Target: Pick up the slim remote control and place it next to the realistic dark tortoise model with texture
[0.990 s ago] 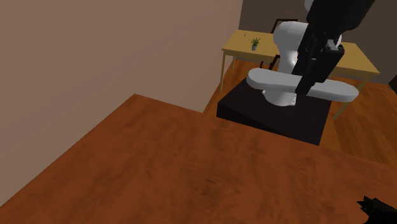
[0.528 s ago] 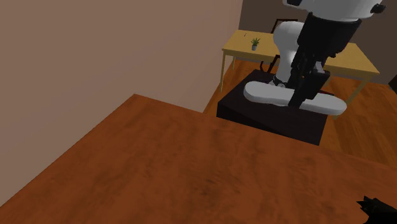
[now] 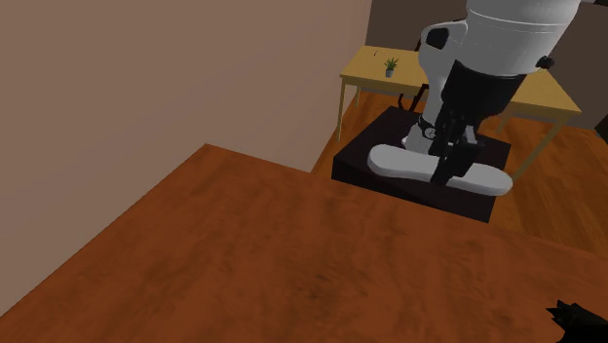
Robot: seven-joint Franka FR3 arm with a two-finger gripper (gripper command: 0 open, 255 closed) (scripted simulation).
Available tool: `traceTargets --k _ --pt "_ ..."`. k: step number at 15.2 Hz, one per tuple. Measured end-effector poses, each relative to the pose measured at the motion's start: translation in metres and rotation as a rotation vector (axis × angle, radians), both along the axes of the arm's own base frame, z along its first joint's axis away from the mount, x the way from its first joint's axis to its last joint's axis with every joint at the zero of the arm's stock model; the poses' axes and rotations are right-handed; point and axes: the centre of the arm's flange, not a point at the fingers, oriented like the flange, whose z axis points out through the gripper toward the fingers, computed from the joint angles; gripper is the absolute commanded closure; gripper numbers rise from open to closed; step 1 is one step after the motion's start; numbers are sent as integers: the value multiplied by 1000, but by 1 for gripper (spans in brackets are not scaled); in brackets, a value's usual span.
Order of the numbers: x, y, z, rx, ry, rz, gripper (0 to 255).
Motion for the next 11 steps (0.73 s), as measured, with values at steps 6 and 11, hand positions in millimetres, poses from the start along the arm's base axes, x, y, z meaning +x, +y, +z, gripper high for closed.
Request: traceTargets --k 6,11 --pt "-2 0 -32 0 0 0 255" --pt "-2 1 -59 0 0 0 255"
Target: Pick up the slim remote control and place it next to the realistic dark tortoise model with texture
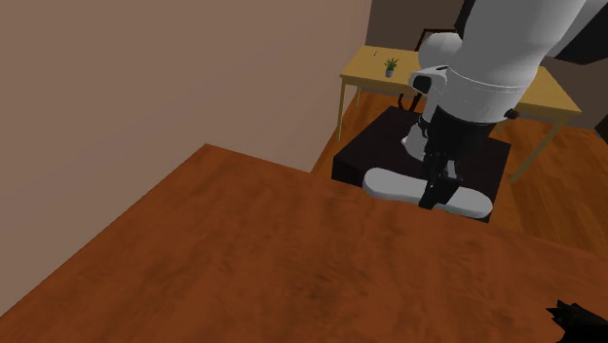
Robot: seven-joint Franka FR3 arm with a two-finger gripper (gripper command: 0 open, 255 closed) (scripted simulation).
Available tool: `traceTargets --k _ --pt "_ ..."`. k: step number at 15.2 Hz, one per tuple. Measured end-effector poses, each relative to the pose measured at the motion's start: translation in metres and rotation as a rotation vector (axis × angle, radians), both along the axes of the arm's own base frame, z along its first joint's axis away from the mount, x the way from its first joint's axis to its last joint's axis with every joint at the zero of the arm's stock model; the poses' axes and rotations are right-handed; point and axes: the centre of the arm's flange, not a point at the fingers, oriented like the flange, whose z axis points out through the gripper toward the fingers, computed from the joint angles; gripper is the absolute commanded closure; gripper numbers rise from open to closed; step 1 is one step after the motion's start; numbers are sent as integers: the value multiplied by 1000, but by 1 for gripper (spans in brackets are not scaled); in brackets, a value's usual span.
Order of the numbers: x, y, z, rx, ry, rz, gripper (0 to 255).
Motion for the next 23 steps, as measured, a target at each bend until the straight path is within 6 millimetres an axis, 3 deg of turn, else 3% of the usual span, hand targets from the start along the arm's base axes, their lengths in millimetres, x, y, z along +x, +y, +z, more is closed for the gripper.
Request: traceTargets --k 23 --pt "-1 1 -119 0 0 0 255"
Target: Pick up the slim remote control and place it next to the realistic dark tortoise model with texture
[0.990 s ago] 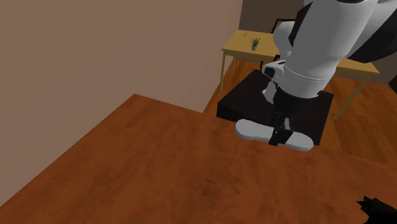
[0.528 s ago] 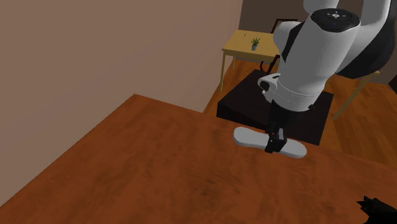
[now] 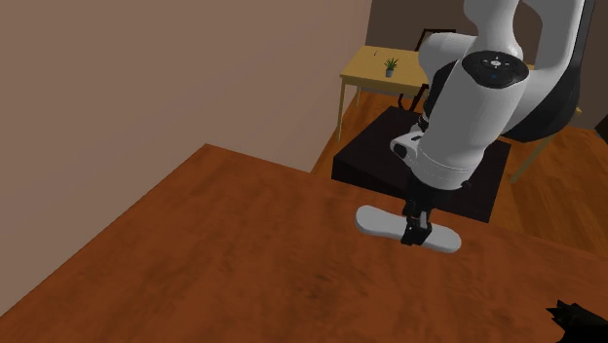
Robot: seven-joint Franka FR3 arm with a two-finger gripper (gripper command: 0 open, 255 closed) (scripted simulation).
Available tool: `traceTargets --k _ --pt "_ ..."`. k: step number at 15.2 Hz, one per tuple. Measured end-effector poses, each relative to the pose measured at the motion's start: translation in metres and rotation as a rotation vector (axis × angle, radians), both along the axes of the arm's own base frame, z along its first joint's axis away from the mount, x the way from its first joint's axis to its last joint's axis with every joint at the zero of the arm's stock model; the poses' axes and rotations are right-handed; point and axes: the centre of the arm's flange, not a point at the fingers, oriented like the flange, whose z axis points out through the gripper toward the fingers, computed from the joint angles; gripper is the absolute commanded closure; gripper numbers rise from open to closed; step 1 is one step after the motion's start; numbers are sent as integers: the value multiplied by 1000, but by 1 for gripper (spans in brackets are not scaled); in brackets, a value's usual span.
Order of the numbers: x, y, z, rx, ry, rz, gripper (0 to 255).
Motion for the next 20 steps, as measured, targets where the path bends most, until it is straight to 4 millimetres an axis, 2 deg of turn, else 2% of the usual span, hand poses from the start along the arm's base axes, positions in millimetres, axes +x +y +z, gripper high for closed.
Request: traceTargets --k 6,7,13,15,17,20 --pt "1 -1 -5 0 -1 0 255" --pt "1 -1 -5 0 -1 0 0" --pt "1 -1 -5 0 -1 0 0" --pt "0 -2 10 0 -2 0 0" --pt "4 0 33 0 -3 0 0" --pt "2 0 44 0 -2 0 0"
